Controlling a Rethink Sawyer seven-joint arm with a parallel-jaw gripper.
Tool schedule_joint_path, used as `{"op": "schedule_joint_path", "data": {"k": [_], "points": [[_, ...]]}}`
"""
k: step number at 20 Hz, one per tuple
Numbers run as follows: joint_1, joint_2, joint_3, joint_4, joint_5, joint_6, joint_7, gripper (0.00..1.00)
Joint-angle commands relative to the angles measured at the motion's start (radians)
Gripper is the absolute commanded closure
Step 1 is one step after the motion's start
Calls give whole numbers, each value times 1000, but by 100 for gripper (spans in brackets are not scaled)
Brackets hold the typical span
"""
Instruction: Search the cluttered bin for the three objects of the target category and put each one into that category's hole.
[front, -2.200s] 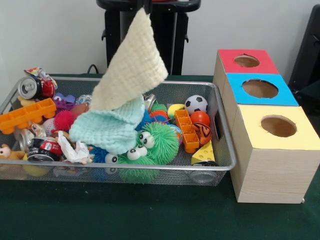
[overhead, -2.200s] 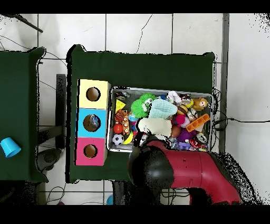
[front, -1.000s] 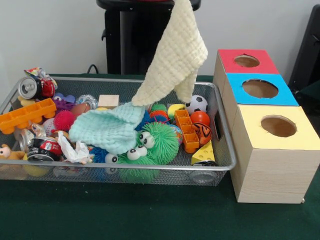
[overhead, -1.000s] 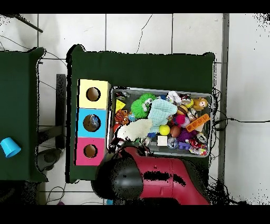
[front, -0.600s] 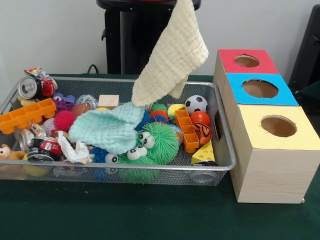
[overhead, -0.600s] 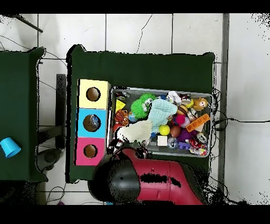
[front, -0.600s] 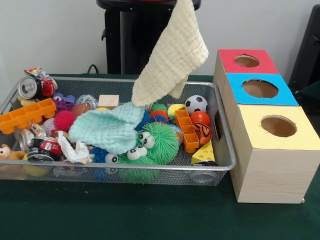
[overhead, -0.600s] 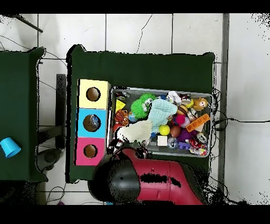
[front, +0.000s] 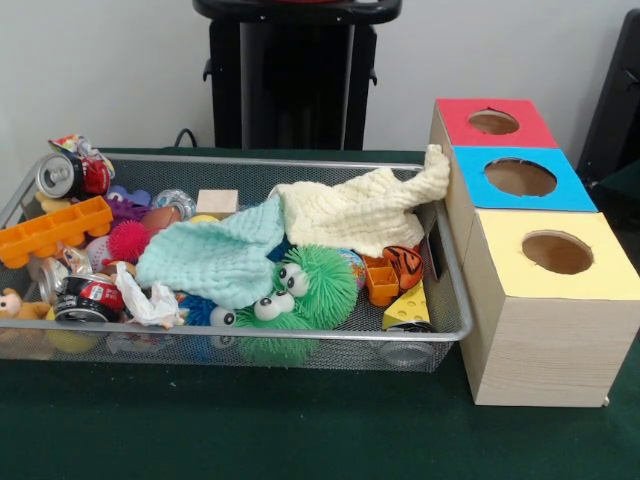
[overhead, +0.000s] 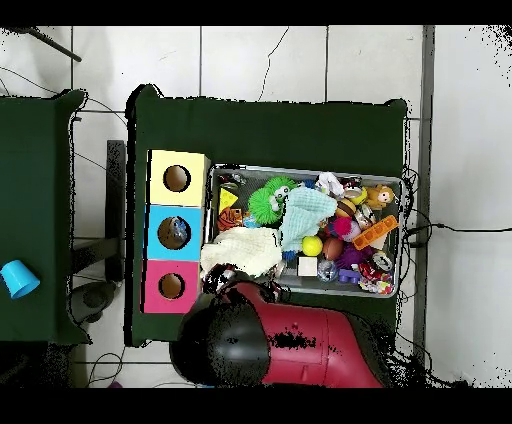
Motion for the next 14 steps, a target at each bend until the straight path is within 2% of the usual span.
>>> {"op": "schedule_joint_path", "data": {"k": [1, 3, 6, 14], "points": [[-41, 13, -26, 3, 52, 63, 59, 0], [-71, 4, -23, 19, 58, 50, -1, 0], [-146, -20, -11, 85, 79, -11, -131, 0], [-422, -35, 102, 174, 84, -86, -476, 0]]}}
